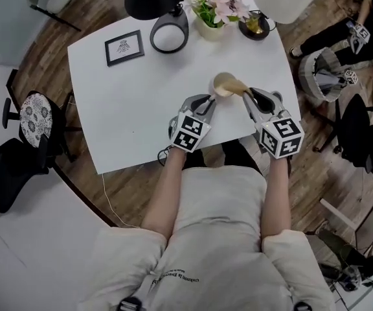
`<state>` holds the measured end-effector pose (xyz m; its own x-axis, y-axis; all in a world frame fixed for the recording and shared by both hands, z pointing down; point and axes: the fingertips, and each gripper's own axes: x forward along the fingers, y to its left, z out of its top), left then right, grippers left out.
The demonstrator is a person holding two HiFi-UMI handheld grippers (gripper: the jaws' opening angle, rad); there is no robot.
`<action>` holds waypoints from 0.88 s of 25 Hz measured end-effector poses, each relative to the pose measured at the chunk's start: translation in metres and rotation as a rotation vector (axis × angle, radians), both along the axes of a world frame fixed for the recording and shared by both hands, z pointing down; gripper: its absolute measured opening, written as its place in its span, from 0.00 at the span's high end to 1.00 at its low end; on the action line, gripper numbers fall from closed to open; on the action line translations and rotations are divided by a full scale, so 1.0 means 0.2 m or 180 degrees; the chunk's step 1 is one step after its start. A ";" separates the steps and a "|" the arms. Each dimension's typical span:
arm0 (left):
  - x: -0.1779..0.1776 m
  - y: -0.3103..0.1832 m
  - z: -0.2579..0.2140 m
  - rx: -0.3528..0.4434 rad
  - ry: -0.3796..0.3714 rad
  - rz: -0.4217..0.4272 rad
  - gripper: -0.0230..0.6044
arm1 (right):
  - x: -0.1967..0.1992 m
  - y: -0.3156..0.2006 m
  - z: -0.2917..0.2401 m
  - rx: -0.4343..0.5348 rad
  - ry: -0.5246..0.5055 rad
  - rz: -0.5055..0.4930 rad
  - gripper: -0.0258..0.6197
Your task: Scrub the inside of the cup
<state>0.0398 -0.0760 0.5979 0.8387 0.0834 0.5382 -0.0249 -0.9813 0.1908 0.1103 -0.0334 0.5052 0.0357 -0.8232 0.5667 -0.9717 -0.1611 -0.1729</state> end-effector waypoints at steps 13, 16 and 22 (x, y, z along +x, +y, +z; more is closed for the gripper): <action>-0.12 -0.08 -0.12 0.0172 0.0016 -0.1223 0.87 | 0.15 0.06 0.03 0.0234 0.0036 -0.0096 0.83; -0.11 -0.05 -0.20 0.0239 0.0070 -0.1514 0.90 | 0.17 0.08 0.04 0.0292 0.0019 -0.0262 0.83; -0.07 0.13 -0.30 0.0439 0.0065 -0.1800 0.96 | 0.14 0.20 0.06 0.0328 0.0096 -0.0569 0.83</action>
<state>0.0259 -0.0499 0.5371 0.7428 -0.4503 0.4954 -0.5500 -0.8324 0.0681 0.1383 0.0060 0.5169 -0.1006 -0.8715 0.4799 -0.9882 0.0315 -0.1499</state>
